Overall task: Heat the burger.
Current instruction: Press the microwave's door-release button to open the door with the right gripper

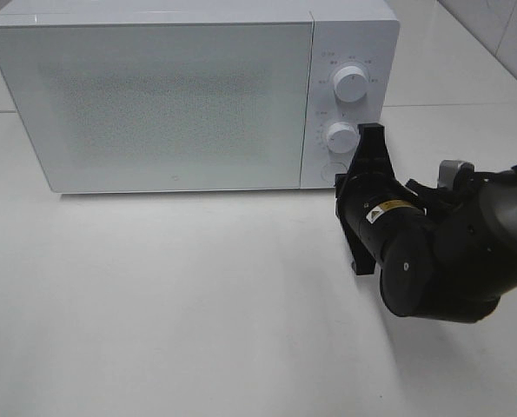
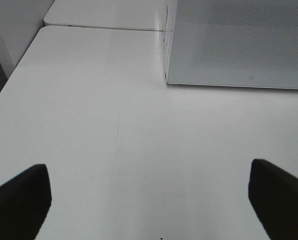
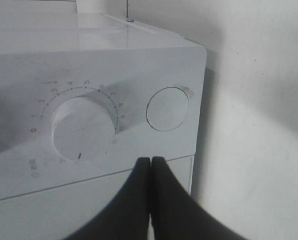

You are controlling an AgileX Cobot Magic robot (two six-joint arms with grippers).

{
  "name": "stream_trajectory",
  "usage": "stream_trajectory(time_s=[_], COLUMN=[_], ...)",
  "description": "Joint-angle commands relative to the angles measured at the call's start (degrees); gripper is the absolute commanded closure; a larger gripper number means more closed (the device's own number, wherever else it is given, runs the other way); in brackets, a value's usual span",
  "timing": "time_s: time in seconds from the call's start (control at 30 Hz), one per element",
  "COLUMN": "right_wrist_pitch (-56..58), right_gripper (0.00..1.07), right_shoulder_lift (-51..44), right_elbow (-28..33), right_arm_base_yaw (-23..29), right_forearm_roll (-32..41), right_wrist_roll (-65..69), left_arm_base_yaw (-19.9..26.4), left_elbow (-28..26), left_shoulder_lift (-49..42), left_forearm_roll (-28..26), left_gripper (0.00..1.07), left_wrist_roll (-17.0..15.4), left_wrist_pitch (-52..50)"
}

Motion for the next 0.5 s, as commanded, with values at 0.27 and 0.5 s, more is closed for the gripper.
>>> stream_trajectory(time_s=[0.27,0.5], right_wrist_pitch=[4.4,4.6], right_gripper=[1.07,1.07], right_shoulder_lift=[5.2,7.7], right_elbow=[-6.8,-9.6], right_arm_base_yaw=[-3.8,-4.5], right_forearm_roll=[-2.3,-1.5], right_wrist_roll=[-1.4,-1.4], left_arm_base_yaw=[0.1,0.1], left_elbow=[-0.1,-0.1], left_shoulder_lift=[-1.0,-1.0], left_forearm_roll=[0.1,0.1], left_gripper=[0.06,0.06], left_wrist_roll=[-0.2,-0.2], left_wrist_pitch=[-0.1,-0.1])
